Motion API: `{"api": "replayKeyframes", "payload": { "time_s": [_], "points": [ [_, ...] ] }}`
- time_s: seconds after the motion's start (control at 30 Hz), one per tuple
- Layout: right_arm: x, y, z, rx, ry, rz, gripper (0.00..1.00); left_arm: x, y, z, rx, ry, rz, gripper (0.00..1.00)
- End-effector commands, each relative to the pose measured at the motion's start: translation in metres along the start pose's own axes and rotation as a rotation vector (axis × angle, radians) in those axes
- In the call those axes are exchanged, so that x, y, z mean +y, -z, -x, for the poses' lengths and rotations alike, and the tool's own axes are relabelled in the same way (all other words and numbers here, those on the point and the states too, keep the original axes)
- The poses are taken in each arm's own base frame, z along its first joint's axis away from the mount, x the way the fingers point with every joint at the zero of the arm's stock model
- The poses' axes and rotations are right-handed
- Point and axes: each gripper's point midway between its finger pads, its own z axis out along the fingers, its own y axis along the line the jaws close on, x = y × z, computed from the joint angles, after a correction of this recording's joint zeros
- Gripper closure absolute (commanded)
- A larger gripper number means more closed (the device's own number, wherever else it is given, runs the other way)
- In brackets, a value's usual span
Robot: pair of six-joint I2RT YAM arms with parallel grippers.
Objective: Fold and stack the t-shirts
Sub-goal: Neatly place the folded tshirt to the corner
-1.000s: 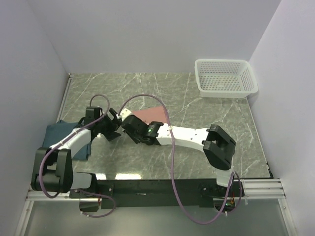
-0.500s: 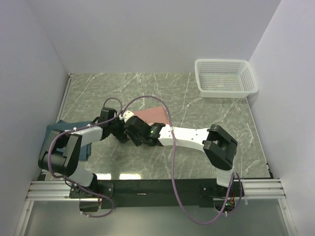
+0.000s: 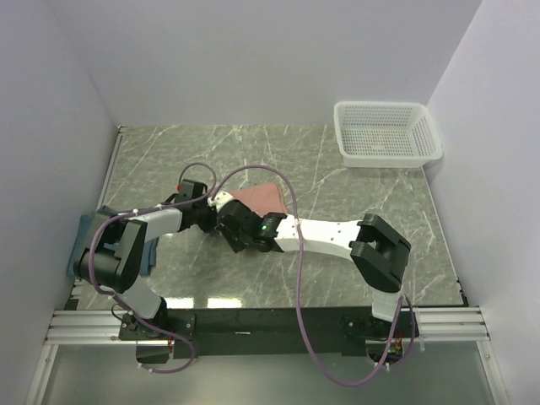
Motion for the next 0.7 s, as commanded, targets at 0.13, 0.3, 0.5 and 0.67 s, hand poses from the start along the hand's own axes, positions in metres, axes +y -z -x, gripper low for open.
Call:
{"api": "replayKeyframes", "payload": {
  "time_s": [0.13, 0.3, 0.5, 0.67],
  "points": [
    [0.016, 0.029, 0.018, -0.050, -0.065, 0.091, 0.56, 0.033, 0.017, 0.044, -0.152, -0.235, 0.256, 0.99],
    [0.009, 0.051, -0.003, -0.011, -0.090, 0.093, 0.37, 0.038, 0.048, 0.080, -0.233, -0.413, 0.432, 0.99],
    [-0.022, 0.085, -0.046, 0.035, -0.177, 0.051, 0.14, 0.047, 0.096, 0.106, -0.278, -0.577, 0.624, 0.99],
    [-0.056, 0.111, -0.075, 0.054, -0.210, -0.026, 0.13, 0.046, 0.127, 0.102, -0.231, -0.650, 0.664, 0.99]
  ]
}}
